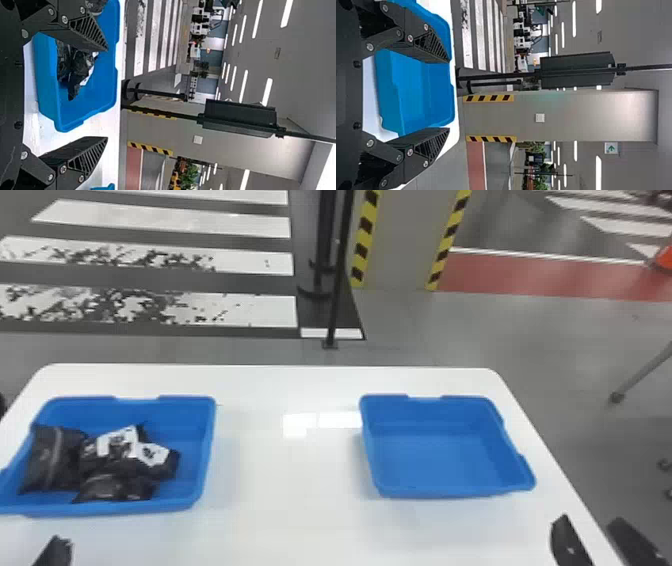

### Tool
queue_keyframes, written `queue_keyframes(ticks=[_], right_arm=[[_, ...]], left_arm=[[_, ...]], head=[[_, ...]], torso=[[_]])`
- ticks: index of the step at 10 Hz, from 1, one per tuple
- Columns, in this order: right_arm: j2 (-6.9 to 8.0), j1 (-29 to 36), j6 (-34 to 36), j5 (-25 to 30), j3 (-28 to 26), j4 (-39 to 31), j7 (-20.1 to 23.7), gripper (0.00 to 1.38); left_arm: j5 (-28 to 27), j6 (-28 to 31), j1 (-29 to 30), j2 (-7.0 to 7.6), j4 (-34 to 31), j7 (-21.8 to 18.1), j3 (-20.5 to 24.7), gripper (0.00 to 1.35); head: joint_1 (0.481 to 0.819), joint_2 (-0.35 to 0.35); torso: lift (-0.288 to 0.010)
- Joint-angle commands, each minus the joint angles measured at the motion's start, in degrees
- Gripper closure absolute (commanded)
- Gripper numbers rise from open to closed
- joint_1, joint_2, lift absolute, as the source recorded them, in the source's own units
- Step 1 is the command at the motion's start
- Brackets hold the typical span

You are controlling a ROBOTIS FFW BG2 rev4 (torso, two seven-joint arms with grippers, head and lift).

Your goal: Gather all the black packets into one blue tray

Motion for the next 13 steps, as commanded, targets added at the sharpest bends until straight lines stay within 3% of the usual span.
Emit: queue_keyframes(ticks=[1,13], right_arm=[[0.14,-0.21,0.0,-0.54,0.58,0.31,-0.07,0.46],[0.14,-0.49,0.0,-1.0,0.7,0.31,-0.07,0.46]], left_arm=[[0.56,0.0,-0.16,-0.15,0.44,0.0,-0.51,0.25],[1.14,-0.28,-0.86,-0.15,1.29,-0.17,-1.53,0.26]], head=[[0.695,-0.161],[0.695,-0.171]], torso=[[-0.11],[-0.11]])
